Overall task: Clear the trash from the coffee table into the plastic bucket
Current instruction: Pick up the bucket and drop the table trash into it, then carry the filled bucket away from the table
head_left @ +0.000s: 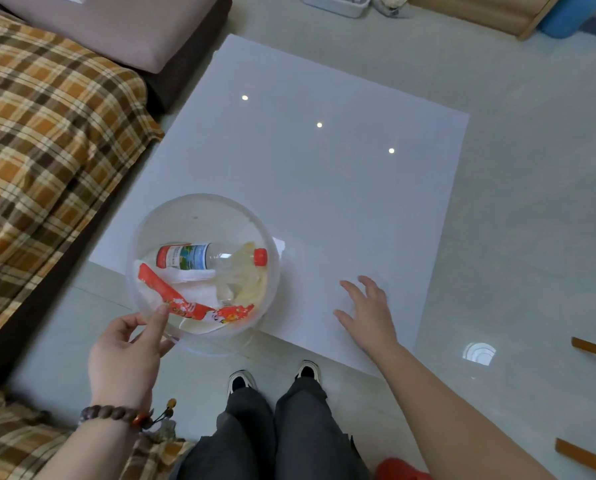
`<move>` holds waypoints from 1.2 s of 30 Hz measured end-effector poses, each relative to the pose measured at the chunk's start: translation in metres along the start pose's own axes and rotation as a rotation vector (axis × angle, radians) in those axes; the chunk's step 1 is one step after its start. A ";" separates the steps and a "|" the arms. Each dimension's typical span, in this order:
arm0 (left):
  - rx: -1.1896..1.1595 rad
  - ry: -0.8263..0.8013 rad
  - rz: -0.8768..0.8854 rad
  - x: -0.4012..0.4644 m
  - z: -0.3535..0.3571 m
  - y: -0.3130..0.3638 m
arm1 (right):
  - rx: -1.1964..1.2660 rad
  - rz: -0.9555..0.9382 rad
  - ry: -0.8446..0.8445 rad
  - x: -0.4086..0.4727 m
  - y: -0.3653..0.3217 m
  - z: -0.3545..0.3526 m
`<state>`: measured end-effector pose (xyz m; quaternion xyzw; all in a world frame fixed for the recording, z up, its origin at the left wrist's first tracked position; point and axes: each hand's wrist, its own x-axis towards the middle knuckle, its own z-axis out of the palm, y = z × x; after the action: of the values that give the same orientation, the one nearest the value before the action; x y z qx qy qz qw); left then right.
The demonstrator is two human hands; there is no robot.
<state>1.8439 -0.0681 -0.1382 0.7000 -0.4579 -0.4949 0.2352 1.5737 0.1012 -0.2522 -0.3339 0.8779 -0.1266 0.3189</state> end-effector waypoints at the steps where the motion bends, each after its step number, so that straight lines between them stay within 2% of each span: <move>1: -0.009 -0.004 0.005 0.001 0.000 -0.002 | -0.063 0.060 -0.056 0.003 0.017 0.008; 5: -0.038 -0.003 -0.014 0.000 0.001 -0.010 | -0.205 0.160 -0.202 0.013 0.061 0.042; 9: -0.061 0.031 -0.028 -0.001 0.009 -0.018 | -0.165 0.184 -0.079 0.023 0.070 0.055; 12: -0.042 0.020 -0.018 -0.003 0.015 -0.018 | -0.041 0.176 -0.022 0.025 0.055 0.042; 16: 0.000 -0.009 -0.024 -0.010 0.024 -0.014 | 0.291 0.041 0.235 0.015 0.002 -0.003; 20: 0.031 -0.018 0.013 -0.018 0.029 -0.008 | 0.559 -0.241 0.428 -0.007 -0.075 -0.053; 22: 0.027 -0.033 0.010 -0.023 0.029 -0.005 | 0.587 -0.370 0.410 -0.019 -0.110 -0.066; 25: 0.023 -0.086 0.016 -0.030 0.027 -0.001 | 0.546 -0.484 0.279 -0.031 -0.151 -0.069; 28: -0.015 -0.150 0.018 -0.037 0.020 0.001 | 0.414 -0.513 0.052 -0.038 -0.168 -0.063; 30: -0.041 -0.187 0.013 -0.037 0.015 0.001 | 0.334 -0.484 -0.040 -0.043 -0.167 -0.060; 32: -0.080 -0.213 0.000 -0.037 0.008 0.002 | 0.313 -0.458 -0.011 -0.050 -0.161 -0.063; 36: -0.107 -0.283 -0.007 -0.033 -0.010 0.008 | 0.280 -0.321 0.236 -0.066 -0.142 -0.074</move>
<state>1.8465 -0.0441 -0.1125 0.6112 -0.4571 -0.6133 0.2034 1.6361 0.0398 -0.1023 -0.4045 0.8188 -0.3343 0.2329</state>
